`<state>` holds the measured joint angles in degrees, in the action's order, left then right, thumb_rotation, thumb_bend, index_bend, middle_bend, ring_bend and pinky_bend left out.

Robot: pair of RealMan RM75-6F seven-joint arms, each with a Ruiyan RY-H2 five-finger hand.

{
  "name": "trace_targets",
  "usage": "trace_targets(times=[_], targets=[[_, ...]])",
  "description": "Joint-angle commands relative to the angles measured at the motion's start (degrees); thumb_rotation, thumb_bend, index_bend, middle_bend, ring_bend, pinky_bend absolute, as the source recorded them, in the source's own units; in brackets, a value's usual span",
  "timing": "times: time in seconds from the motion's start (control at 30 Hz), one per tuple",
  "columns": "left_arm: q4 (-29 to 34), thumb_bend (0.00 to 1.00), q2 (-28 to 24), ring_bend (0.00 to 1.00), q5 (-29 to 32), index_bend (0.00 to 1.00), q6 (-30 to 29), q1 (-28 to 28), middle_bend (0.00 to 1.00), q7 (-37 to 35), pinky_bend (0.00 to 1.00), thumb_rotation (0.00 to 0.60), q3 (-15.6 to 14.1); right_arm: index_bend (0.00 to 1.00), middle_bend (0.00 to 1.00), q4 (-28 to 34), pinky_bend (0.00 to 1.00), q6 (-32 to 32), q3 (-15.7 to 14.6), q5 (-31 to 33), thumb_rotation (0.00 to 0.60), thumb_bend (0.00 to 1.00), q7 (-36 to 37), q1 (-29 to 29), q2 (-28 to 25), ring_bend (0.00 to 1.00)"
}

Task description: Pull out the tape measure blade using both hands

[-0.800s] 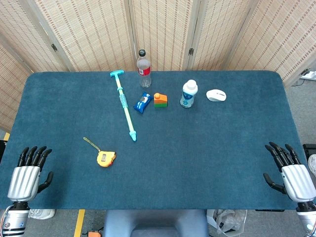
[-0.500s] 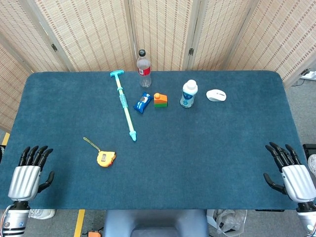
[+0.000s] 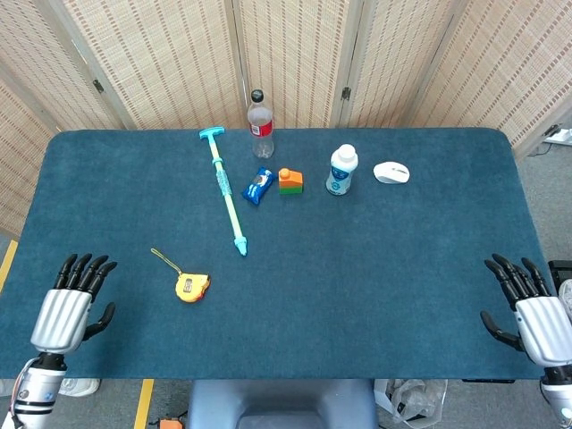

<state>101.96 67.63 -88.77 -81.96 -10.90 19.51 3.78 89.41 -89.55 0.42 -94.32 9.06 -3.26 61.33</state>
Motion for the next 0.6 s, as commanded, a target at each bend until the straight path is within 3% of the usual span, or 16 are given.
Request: trace_targets(times=[0.03, 0.37, 0.6], targets=[[0.4, 0.43, 0.7, 0.10, -1.1, 0.17, 3.1, -2.4, 0.15, 1.2, 0.00, 0.600, -0.1, 0.07, 0.10, 0.1, 0.00, 0.0, 0.0, 0.0, 0.600, 0.38, 0.0, 0.0, -0.2, 0.13], [-0.5, 0.36, 5.2, 0.08, 1.3, 0.03, 13.8, -9.2, 0.10, 5.9, 0.00, 0.600, 0.3, 0.07, 0.10, -0.2, 0.00, -0.1, 0.0, 0.5, 0.600, 0.38, 0.6, 0.3, -0.2, 0.13], [-3.0, 0.35, 9.4, 0.06, 4.9, 0.00, 19.0, -12.6, 0.06, 9.6, 0.00, 0.600, 0.3, 0.07, 0.10, -0.2, 0.00, 0.0, 0.0, 0.8, 0.600, 0.38, 0.7, 0.5, -0.3, 0.13]])
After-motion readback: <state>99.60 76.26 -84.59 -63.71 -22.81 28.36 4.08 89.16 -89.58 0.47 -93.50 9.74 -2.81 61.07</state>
